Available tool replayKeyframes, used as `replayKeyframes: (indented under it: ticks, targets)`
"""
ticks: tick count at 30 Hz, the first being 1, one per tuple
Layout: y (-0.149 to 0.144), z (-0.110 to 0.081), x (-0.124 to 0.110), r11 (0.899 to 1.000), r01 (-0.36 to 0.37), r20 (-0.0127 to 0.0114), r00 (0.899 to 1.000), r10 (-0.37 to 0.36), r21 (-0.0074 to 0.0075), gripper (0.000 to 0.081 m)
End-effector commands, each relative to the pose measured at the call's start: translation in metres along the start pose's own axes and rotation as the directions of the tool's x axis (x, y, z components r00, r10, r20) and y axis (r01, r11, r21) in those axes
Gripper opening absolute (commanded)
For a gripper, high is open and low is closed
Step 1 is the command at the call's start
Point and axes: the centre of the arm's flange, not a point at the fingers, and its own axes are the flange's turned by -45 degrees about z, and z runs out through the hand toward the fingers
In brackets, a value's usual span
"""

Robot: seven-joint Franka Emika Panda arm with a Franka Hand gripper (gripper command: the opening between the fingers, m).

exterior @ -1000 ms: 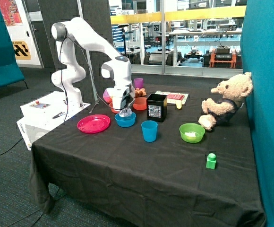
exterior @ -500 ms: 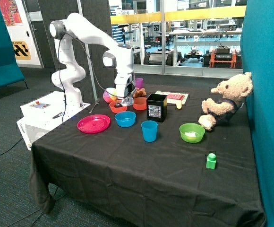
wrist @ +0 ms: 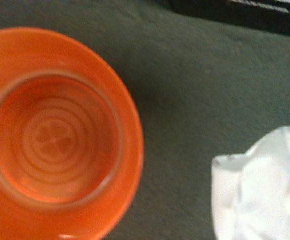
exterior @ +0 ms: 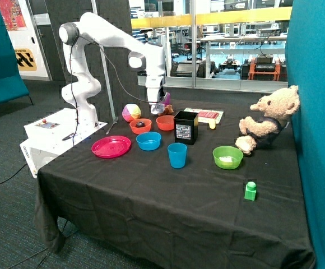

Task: Throw away the rubbish paper

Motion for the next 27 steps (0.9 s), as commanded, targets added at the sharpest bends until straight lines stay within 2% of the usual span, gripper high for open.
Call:
replayKeyframes:
  ticks: [1, 11, 15, 27]
  targets:
    - [-0.029, -0.013, 0.030, 1.000, 0.018, 0.0018, 1.000, -0.018, 0.0031, 0.0000]
    - [-0.030, -0.023, 0.065, 0.999, -0.042, 0.0019, 0.999, 0.042, 0.0030, 0.0000]
    - [-0.022, -0.035, 0.084, 0.996, -0.085, 0.0021, 0.996, 0.085, 0.0029, 0.0000]
    - [-0.004, -0.048, 0.106, 0.993, -0.117, 0.0022, 0.993, 0.117, 0.0029, 0.0000]
